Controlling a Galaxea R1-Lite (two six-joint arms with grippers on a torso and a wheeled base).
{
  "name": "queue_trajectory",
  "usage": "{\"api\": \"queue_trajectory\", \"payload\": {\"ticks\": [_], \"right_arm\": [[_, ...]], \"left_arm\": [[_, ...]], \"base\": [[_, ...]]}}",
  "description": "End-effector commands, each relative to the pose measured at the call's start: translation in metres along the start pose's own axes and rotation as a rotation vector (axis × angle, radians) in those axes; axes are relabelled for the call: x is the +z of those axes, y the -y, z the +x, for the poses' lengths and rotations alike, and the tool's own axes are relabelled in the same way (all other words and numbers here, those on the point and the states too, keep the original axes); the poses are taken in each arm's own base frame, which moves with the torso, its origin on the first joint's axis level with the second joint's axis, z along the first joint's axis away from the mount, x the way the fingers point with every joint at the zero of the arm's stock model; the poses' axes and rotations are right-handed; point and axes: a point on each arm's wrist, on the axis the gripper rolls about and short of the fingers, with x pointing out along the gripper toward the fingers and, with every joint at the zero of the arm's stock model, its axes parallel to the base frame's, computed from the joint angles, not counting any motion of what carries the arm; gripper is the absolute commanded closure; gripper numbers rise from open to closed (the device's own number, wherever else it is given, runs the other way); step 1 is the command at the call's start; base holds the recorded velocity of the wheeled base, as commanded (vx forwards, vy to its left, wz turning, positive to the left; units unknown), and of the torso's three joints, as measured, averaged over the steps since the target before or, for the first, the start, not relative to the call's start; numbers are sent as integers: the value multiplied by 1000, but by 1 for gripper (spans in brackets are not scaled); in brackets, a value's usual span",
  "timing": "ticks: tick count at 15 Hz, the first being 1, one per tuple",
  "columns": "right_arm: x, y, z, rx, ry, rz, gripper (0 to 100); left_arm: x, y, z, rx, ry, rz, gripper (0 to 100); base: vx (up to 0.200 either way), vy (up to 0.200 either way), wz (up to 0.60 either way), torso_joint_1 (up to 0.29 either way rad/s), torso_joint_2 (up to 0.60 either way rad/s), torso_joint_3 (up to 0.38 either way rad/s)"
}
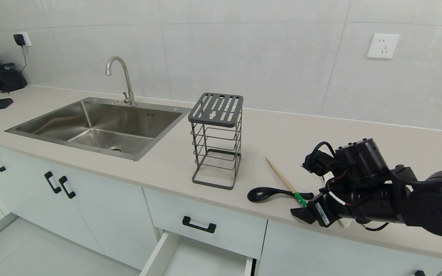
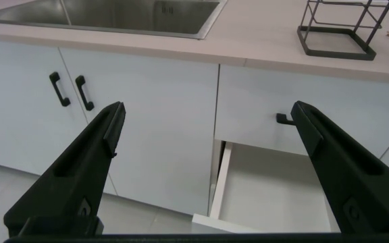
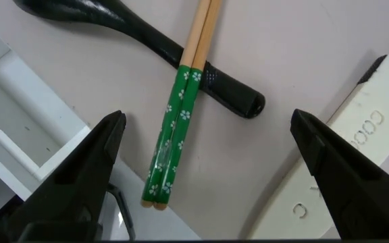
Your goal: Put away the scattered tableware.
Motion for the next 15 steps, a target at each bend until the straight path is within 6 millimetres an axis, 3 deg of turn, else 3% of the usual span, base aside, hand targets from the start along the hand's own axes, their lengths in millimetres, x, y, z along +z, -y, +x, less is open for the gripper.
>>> {"api": "queue_trajectory", "payload": {"ticks": [1,2,8,13,15], "right_arm": [[0,0,1,-1,-4,1,0],[0,1,2,-2,-3,4,100],[-1,9,1,-24,-3,26,100],[17,31,-4,-106,112,69,100],[19,29,-18,-106,150,55,100]], "left_arm": [[0,0,0,0,-2,0,0],[0,0,0,0,-2,0,0],[0,0,0,1,0,0,0],[0,0,0,1,0,2,0],[0,0,0,1,0,0,0]], "base": [[0,0,0,0,0,0],[0,0,0,0,0,0],[0,0,0,0,0,0],[0,0,0,0,0,0],[0,0,0,0,0,0]]}}
